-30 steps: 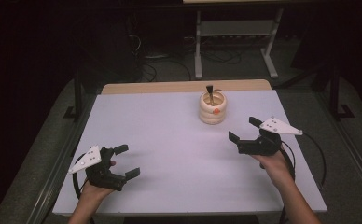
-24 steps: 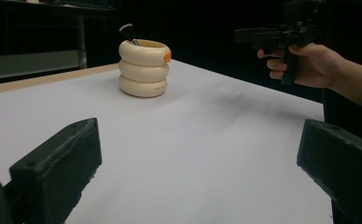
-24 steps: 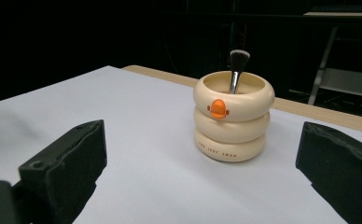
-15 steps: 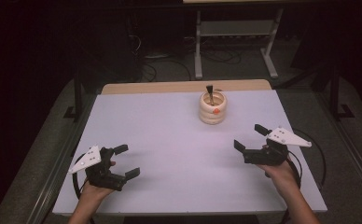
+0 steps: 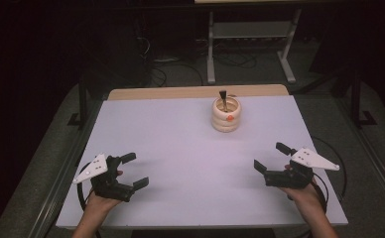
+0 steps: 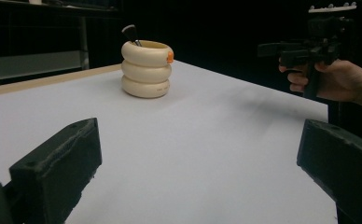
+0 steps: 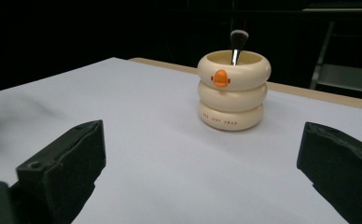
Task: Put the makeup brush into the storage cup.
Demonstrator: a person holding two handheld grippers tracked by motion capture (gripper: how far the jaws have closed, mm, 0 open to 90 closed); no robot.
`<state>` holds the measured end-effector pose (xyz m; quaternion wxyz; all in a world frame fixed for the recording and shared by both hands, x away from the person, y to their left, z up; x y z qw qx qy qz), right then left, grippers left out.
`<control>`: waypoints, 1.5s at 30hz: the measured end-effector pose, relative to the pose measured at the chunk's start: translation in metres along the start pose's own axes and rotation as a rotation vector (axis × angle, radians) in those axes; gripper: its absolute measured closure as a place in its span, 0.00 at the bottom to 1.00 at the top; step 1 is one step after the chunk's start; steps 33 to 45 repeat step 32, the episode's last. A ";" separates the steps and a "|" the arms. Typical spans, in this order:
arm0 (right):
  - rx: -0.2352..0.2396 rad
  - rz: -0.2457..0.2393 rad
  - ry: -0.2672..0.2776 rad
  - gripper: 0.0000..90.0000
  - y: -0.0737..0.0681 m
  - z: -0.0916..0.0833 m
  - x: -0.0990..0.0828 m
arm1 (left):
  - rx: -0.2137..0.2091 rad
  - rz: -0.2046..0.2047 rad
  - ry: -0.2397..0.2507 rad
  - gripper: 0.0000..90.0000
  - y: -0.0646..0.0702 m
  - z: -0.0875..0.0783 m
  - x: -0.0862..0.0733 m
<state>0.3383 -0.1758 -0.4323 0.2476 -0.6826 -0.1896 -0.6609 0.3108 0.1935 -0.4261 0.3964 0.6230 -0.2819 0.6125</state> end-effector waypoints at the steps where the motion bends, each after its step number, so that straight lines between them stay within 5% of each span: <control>1: 0.001 0.005 -0.004 0.01 0.000 -0.002 -0.001 | 0.001 0.002 -0.002 0.00 0.000 0.000 0.000; 16: 0.006 0.010 -0.041 0.01 -0.007 -0.018 -0.015 | 0.011 0.003 -0.007 0.00 -0.004 0.000 -0.001; 45: 0.013 -0.003 -0.055 0.01 -0.009 -0.016 -0.017 | 0.008 0.004 -0.017 0.00 -0.003 -0.001 -0.003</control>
Point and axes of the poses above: each handheld gripper's, and its own axes: z roughly forward along the jaws, x roughly out of its top, y roughly to its right, the point moved 10 cm from there along z, roughly forward along the jaws, and after that the axes turned 13 degrees about y, right-handed, at the moved point
